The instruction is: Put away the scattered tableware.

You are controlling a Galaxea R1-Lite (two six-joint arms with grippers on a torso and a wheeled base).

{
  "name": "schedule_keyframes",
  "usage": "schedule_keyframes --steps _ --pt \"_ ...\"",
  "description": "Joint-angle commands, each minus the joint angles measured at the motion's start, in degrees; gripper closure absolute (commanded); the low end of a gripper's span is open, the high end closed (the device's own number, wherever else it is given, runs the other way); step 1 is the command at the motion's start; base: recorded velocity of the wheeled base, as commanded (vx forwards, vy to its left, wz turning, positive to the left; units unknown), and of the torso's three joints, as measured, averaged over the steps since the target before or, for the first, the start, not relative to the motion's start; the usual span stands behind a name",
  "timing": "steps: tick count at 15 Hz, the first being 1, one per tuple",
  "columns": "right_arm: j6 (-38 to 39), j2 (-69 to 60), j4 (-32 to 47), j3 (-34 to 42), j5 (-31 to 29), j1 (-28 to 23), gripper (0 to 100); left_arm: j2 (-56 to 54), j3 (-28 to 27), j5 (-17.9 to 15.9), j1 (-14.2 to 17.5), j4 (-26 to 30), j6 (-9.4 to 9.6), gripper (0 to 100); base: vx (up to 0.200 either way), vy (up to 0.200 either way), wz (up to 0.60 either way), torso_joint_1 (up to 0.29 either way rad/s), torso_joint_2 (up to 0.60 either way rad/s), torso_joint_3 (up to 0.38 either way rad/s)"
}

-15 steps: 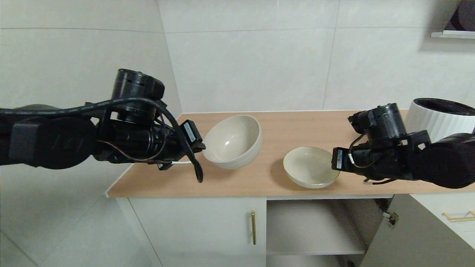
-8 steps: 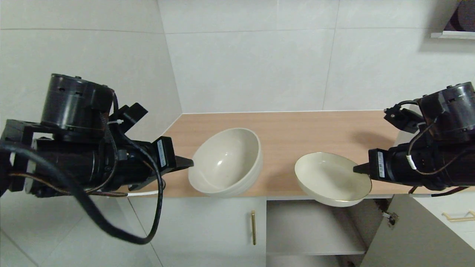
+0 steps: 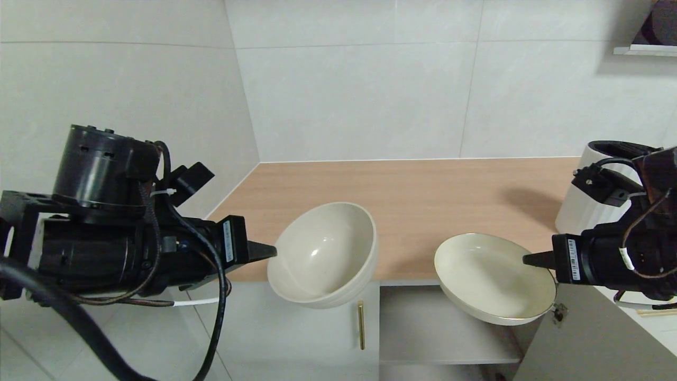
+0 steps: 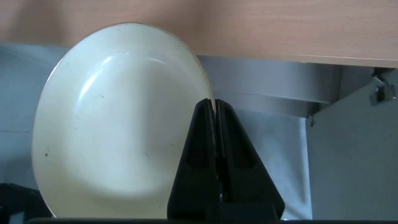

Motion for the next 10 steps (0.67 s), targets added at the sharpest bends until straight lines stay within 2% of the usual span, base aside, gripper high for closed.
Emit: schedule_keyframes --steps 1,2,10 --pt "0.01 0.11 -0.01 0.11 -0.01 0.03 100 1.50 0.01 0.07 -0.08 0.00 0.04 100 -0.200 0.000 0.00 0.002 0.00 0.017" --pt "0.01 0.37 -0.01 0.19 -0.01 0.03 100 1.50 0.01 0.07 -0.17 0.00 0.04 100 -0.200 0.000 0.00 -0.002 0.01 -0.002" --pt "0.01 1.87 -0.01 0.28 -0.10 0.03 100 1.50 0.01 0.16 -0.26 0.00 0.04 100 0.000 0.000 0.00 0.000 0.00 0.000"
